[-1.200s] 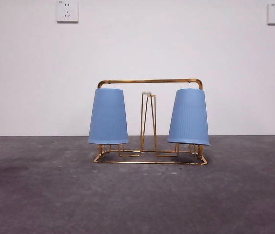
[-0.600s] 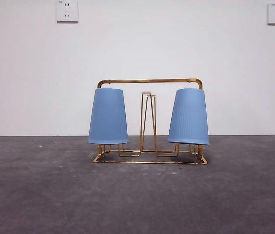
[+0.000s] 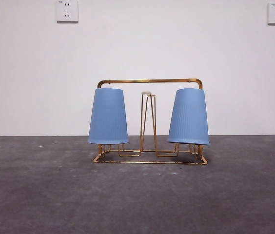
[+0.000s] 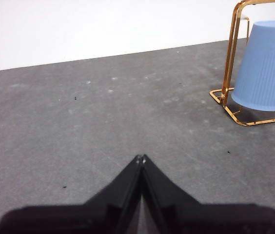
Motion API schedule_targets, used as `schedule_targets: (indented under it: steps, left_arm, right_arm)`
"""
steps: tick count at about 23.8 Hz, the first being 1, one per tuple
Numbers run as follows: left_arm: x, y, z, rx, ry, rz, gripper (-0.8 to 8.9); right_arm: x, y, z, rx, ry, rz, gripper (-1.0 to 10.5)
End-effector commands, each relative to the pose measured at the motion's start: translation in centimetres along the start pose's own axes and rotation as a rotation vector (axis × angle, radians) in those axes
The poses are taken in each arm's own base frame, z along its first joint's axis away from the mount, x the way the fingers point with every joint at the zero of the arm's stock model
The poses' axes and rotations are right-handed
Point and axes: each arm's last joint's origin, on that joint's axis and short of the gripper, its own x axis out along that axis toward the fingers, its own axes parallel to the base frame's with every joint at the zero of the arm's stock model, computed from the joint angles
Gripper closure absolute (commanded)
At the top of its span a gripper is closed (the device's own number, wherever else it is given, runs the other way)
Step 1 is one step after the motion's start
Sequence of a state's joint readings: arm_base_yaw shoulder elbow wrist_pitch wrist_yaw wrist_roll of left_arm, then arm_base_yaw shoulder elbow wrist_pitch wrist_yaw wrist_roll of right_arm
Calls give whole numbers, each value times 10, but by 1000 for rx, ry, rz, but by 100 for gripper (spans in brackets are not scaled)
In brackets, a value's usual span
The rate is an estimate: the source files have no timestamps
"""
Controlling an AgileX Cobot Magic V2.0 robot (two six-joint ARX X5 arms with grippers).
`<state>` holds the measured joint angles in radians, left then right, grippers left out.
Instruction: Pick up cup 1,put cup 1 in the cup rack,pick up cup 2,put cup 2 in the cup rack
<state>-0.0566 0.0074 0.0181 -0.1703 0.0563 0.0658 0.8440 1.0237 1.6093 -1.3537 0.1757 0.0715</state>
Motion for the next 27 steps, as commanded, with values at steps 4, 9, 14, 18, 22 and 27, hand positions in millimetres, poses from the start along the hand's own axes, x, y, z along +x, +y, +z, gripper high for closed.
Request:
schedule_targets:
  steps: [4,9,14,18,22,27]
  left_arm:
    - [2,0,-4,-12,18,0,817]
    - [2,0,-5,-13,29,-1,817]
    - [3,0,-5,-13,38,-2,817]
    - [3,0,-6,-14,46,-2,817]
    - [4,0,-6,-14,52,-2,817]
    - [4,0,-6,-14,52,-2,817]
  right_arm:
    - [1,0,-2,6,26,-2,942]
    - [1,-1,-2,11,20,-7,942]
    - [-33,-28,-7,90,-270,-111,942]
    - [-49,-38,-34,95,-626,-195,942]
    - [-18,-42,-78,30,-699,-405,942]
    - [35,-47,-124,46,-700,-476,942]
